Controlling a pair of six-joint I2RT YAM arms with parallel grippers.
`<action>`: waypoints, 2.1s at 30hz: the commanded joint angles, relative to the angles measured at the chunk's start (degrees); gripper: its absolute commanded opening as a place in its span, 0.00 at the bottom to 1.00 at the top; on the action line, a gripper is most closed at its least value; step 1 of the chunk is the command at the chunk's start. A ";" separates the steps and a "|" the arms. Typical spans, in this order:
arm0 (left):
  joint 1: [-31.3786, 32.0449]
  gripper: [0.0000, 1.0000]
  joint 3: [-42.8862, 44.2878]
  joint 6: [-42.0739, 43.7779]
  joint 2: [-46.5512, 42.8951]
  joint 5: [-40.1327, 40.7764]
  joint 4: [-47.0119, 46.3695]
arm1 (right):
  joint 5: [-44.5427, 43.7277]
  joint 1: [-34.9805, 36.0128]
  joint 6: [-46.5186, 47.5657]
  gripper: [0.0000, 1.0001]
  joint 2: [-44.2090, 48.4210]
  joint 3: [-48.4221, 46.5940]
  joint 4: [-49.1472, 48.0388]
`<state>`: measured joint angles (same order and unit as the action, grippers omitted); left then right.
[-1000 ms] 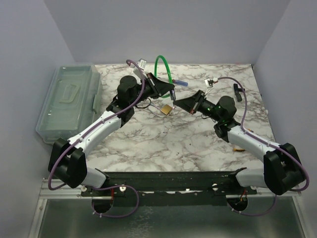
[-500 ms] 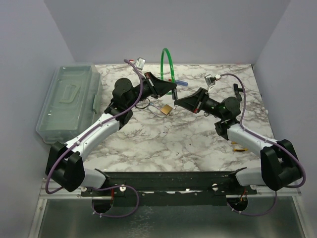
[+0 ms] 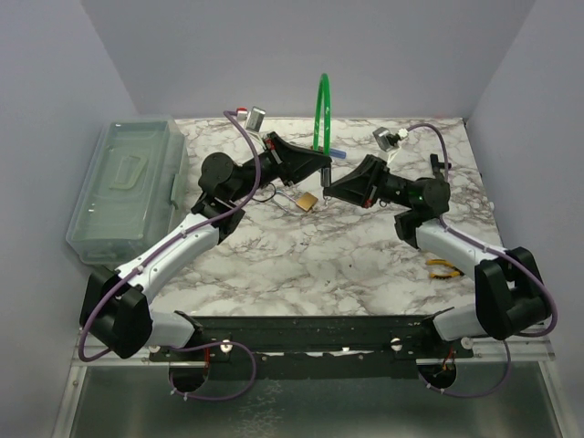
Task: Unlock with the key
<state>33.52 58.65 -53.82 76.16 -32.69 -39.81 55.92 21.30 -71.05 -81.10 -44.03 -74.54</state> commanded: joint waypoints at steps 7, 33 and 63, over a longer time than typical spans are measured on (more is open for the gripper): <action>4.61 0.00 -3.63 -4.18 0.56 -18.07 1.12 | -5.26 -4.49 -17.25 0.00 -7.80 -11.38 -27.32; 3.20 0.00 -5.21 -5.70 1.67 -15.04 -0.62 | 6.48 -4.42 -12.52 0.34 -4.14 -8.76 -16.62; 1.90 0.00 2.15 6.20 3.39 19.70 37.87 | -20.83 -3.73 36.03 0.77 16.56 -10.78 77.10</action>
<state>35.11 57.76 -48.34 79.94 -18.65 -2.98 41.74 16.93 -37.98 -64.95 -54.15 -7.18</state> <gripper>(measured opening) 0.101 0.769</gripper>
